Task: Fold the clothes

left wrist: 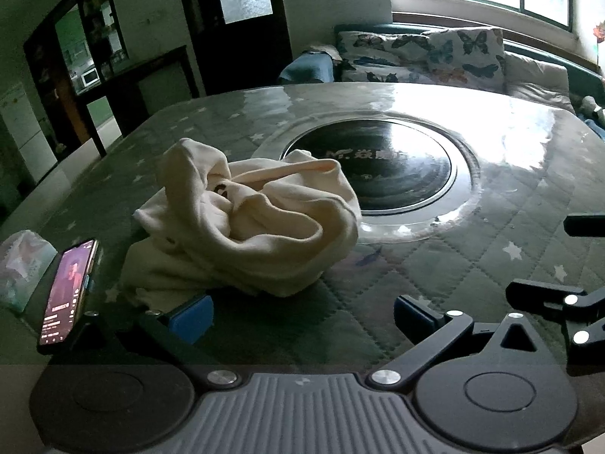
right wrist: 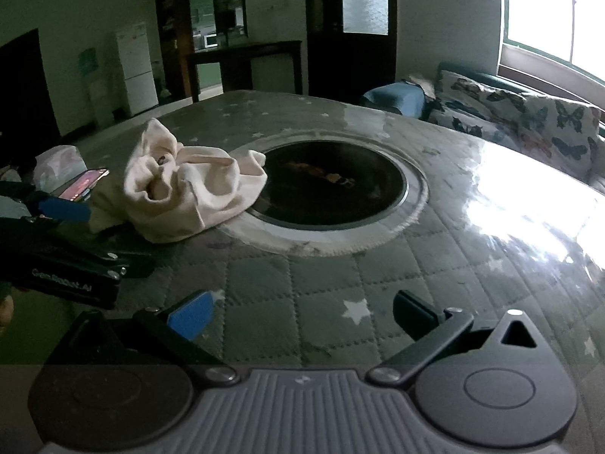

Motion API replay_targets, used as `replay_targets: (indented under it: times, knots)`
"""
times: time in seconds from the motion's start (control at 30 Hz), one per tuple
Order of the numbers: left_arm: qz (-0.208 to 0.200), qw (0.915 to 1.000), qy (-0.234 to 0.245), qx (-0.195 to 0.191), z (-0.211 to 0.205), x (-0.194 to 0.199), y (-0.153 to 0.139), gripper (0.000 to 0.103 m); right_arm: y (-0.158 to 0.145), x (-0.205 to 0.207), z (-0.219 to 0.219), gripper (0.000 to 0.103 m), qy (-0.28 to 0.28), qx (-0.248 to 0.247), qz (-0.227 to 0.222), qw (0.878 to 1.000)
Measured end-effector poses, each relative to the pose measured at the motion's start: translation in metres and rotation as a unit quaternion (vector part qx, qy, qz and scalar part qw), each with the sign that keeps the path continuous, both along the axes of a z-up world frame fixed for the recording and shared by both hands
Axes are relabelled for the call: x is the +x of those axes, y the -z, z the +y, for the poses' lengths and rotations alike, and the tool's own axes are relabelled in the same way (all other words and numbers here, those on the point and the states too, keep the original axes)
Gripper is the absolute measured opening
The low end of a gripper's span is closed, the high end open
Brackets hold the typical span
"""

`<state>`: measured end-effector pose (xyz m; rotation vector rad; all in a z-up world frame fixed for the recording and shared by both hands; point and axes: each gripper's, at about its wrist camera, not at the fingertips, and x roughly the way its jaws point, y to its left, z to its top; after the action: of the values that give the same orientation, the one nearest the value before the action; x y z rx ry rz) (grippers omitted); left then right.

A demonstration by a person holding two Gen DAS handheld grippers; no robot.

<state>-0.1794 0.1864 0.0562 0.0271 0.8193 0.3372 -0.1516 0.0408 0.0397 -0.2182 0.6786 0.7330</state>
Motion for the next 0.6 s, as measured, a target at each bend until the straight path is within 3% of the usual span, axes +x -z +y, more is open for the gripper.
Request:
replay_targets:
  times: [0.6]
  knots:
    - [0.006,0.9997,0.007,0.023,0.016,0.012,-0.011,0.103,-0.002,0.010,0.031,0.102,-0.024,0.004,0.006,1.000]
